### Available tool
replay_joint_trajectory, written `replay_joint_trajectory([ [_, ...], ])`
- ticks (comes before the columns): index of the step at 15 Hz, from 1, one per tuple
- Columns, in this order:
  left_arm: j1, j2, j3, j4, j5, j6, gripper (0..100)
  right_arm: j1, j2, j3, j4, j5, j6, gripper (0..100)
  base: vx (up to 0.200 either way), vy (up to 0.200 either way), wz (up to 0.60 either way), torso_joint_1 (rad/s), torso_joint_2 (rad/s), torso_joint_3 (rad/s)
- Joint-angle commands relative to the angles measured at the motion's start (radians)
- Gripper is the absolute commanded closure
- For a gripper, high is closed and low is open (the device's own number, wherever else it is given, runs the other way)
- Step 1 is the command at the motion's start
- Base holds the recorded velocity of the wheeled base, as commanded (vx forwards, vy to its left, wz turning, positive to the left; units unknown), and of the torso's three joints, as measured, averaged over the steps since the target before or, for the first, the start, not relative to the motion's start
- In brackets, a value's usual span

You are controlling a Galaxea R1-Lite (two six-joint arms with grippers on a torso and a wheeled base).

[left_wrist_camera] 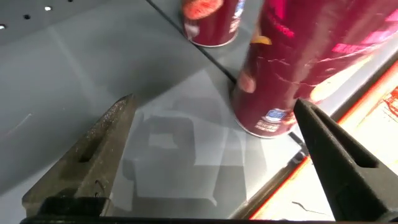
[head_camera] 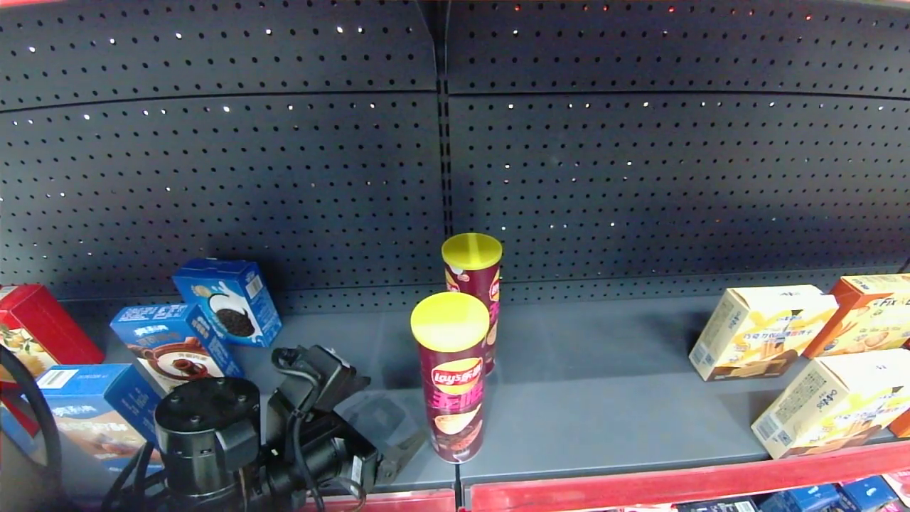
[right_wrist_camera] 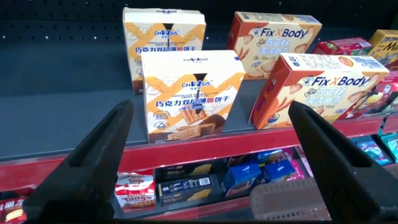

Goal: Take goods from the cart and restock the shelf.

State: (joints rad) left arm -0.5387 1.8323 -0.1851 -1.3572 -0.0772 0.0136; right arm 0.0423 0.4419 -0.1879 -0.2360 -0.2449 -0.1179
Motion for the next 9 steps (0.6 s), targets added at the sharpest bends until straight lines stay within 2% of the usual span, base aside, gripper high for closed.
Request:
replay_joint_trajectory([
  [1,0.020,-0.008,0.012,0.000,0.002,0.002,0,0.001,0.001,0.002,0.000,-0.001,0.000,0,0.000,0.000,0.00,0.000,0.00,0.000],
  [4,0.033,-0.028,0.026,0.001,0.004,0.002,0,0.001,0.001,0.004,0.000,0.001,0.001,0,0.000,0.000,0.00,0.000,0.00,0.000],
  [7,0.045,-0.005,0.023,0.001,0.005,0.022,0,0.001,0.009,-0.001,0.000,0.001,0.010,0,0.000,0.000,0.00,0.000,0.00,0.000],
  [9,0.045,0.024,0.012,0.000,0.005,0.023,0,0.001,0.011,-0.001,0.000,0.001,0.010,0,0.000,0.000,0.00,0.000,0.00,0.000],
])
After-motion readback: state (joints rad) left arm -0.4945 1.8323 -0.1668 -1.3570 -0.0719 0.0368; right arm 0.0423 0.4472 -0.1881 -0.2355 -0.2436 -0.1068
